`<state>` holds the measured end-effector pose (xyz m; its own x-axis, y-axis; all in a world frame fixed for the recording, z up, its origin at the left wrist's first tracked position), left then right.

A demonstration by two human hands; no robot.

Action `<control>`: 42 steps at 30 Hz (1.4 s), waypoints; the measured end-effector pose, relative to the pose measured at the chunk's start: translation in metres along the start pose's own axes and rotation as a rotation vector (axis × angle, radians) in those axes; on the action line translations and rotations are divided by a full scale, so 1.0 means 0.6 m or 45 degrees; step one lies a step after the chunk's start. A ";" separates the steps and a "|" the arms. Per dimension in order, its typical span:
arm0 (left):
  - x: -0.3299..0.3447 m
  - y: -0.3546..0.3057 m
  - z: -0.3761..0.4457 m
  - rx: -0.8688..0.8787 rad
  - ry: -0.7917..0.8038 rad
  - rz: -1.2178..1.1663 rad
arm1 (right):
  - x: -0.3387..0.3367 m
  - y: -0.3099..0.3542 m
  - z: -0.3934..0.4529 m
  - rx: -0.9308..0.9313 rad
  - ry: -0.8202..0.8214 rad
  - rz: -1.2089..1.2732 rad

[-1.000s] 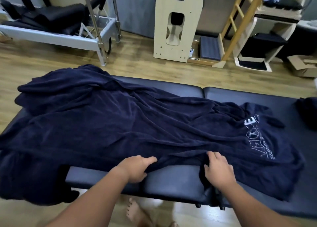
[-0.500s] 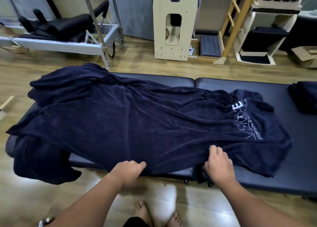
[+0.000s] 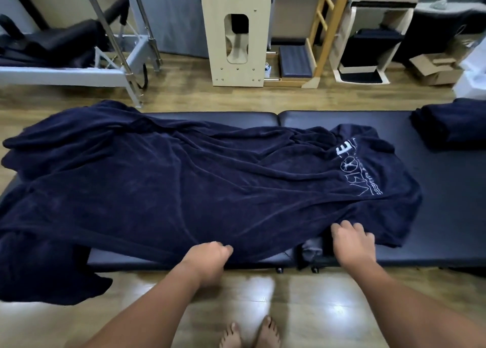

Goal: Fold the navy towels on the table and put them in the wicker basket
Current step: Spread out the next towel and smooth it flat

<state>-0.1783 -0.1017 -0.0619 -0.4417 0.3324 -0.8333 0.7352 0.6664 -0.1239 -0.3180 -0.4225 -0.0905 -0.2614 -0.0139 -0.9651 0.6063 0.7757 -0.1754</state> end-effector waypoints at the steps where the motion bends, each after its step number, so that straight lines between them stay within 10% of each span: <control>1: 0.004 -0.001 0.004 0.026 0.012 0.005 | 0.001 0.001 -0.001 -0.002 0.024 -0.008; 29: 0.025 -0.037 0.060 0.179 -0.012 -0.082 | 0.049 -0.048 0.015 0.015 -0.066 0.414; 42: 0.018 -0.064 0.042 0.157 0.258 -0.011 | 0.034 -0.092 -0.060 0.016 0.139 -0.123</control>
<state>-0.1986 -0.1408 -0.0799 -0.5332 0.4623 -0.7085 0.7826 0.5876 -0.2056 -0.3835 -0.4429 -0.0935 -0.3987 -0.0192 -0.9169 0.5834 0.7661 -0.2698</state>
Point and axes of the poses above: each hand's wrist, its own z-axis towards the middle knuckle, its own x-axis out of the palm, y = z × x, the point moved 2 cm from there along z, towards the middle knuckle, and after that the axes turned 3 degrees about -y, right-handed, at the moved point
